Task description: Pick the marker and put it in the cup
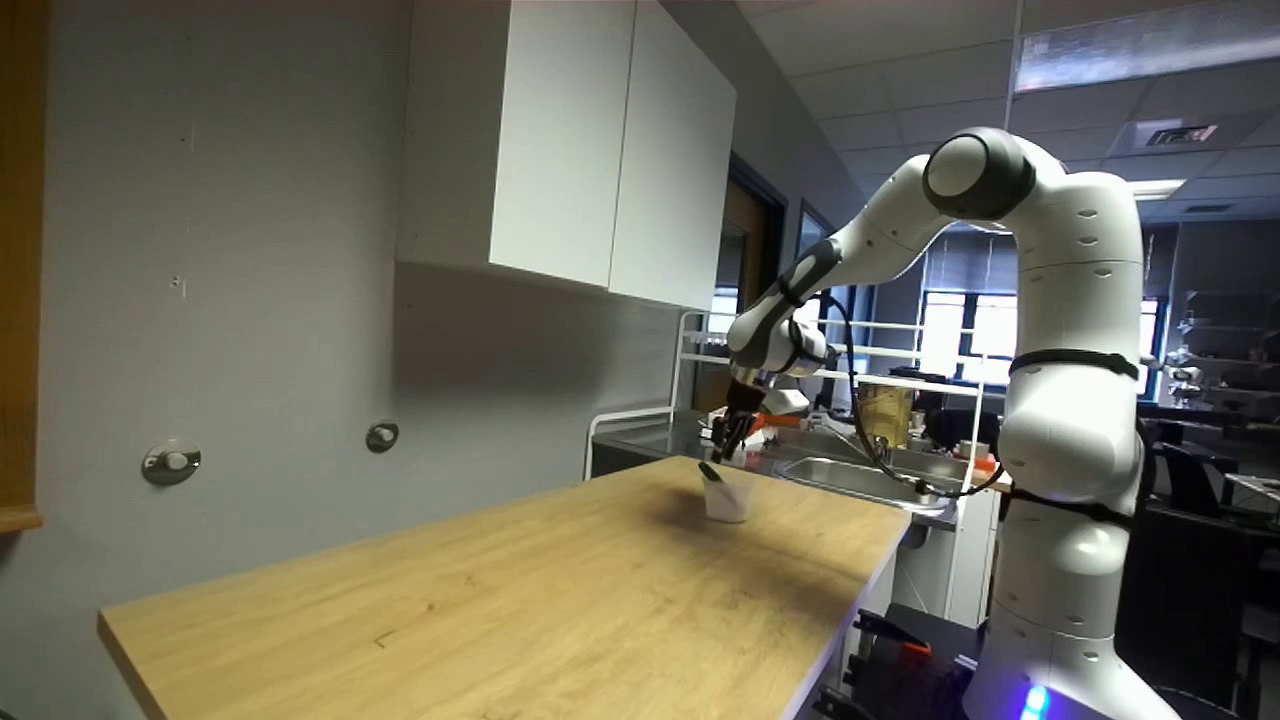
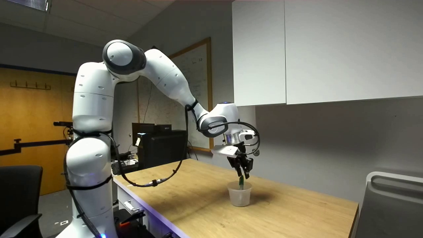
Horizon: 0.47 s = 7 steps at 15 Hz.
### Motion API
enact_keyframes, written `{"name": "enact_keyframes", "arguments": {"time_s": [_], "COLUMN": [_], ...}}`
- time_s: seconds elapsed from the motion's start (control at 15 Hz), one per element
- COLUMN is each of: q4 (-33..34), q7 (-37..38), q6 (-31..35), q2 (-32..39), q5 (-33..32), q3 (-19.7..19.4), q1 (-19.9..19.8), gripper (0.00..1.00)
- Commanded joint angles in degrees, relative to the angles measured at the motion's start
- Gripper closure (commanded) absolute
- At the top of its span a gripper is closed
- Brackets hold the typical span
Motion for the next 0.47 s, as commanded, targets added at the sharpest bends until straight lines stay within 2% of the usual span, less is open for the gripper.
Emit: {"name": "enact_keyframes", "arguments": {"time_s": [0.0,0.2,0.4], "q4": [-0.01,-0.32,-0.67], "q7": [-2.21,-2.43,-2.21], "q6": [0.21,0.04,-0.51], "q2": [0.05,-0.50,-1.20], "q5": [0.89,0.39,-0.51], "q3": [0.75,0.87,0.88], "q1": [-0.82,-0.70,-0.51], "gripper": [0.25,0.02,0.00]}}
